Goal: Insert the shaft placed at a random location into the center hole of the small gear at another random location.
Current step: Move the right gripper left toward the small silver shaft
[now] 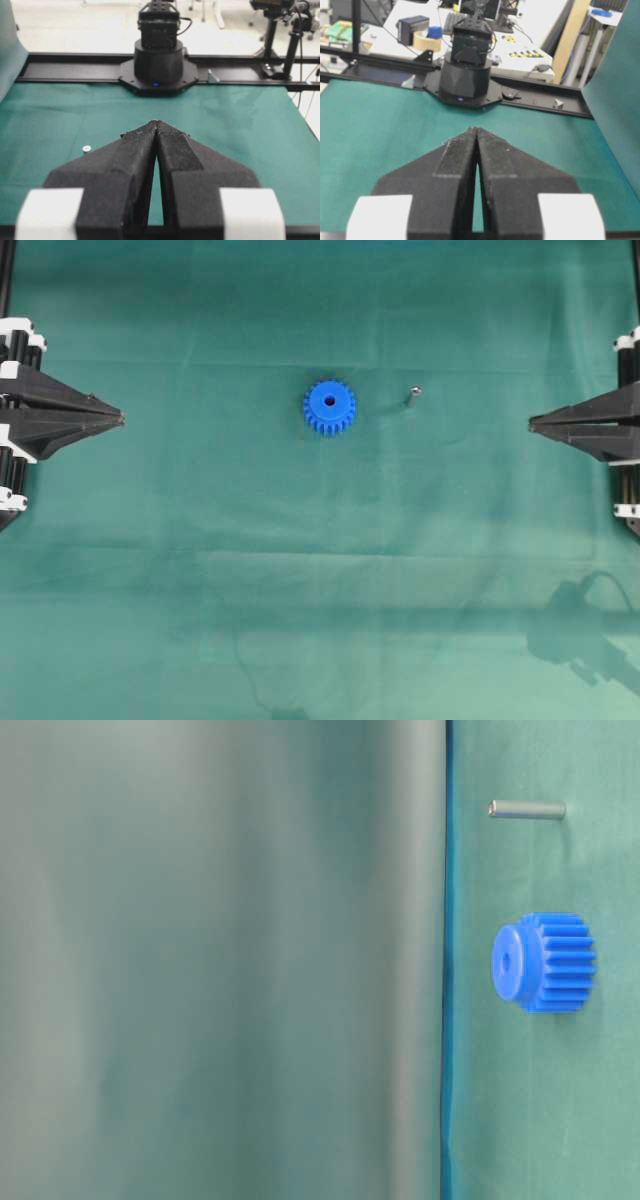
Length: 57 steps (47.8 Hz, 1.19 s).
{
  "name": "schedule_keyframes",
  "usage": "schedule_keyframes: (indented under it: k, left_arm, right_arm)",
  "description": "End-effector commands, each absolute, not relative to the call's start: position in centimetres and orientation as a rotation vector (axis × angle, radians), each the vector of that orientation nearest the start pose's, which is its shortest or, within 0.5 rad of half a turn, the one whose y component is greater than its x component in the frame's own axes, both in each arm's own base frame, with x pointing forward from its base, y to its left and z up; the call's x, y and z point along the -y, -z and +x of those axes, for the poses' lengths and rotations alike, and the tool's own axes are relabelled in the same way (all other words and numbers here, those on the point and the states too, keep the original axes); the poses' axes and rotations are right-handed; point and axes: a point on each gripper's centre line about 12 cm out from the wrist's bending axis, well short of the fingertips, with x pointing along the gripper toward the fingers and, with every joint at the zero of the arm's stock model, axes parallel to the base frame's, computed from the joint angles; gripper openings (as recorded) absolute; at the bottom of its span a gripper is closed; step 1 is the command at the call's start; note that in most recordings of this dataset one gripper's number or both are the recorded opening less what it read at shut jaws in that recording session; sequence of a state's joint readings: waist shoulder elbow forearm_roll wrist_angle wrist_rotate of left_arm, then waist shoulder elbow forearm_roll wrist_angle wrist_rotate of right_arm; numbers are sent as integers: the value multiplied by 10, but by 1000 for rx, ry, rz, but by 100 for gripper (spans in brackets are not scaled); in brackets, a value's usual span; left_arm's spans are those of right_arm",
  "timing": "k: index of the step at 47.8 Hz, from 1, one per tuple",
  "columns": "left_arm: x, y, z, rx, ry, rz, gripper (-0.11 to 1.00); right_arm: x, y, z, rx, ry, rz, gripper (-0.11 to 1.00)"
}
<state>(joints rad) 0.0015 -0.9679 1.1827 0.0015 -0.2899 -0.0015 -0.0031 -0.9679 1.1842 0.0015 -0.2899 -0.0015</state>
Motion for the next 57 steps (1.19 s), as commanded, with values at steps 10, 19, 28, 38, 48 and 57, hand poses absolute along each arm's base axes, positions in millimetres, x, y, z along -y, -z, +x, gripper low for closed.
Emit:
schedule_keyframes:
  k: [10,19,28,38,48,57]
  left_arm:
    - [-1,-293,201,75,-10,-25,0]
    - [-2,-291,200,69,-11,-28,0]
    - [-2,-289,199,67,-11,-28,0]
    - [-2,-287,198,63,-11,-28,0]
    - [-2,-284,198,57,-11,-28,0]
    - [-2,-283,198,54,-11,-32,0]
  right_arm:
    - [33,-285,213,51,155,-22,0]
    - [58,-249,236,-48,246,15,0]
    - [76,-211,261,-141,304,61,16]
    - [90,-164,284,-251,343,93,75]
    - [99,-120,291,-336,407,142,72]
    - [98,-98,292,-371,419,168,71]
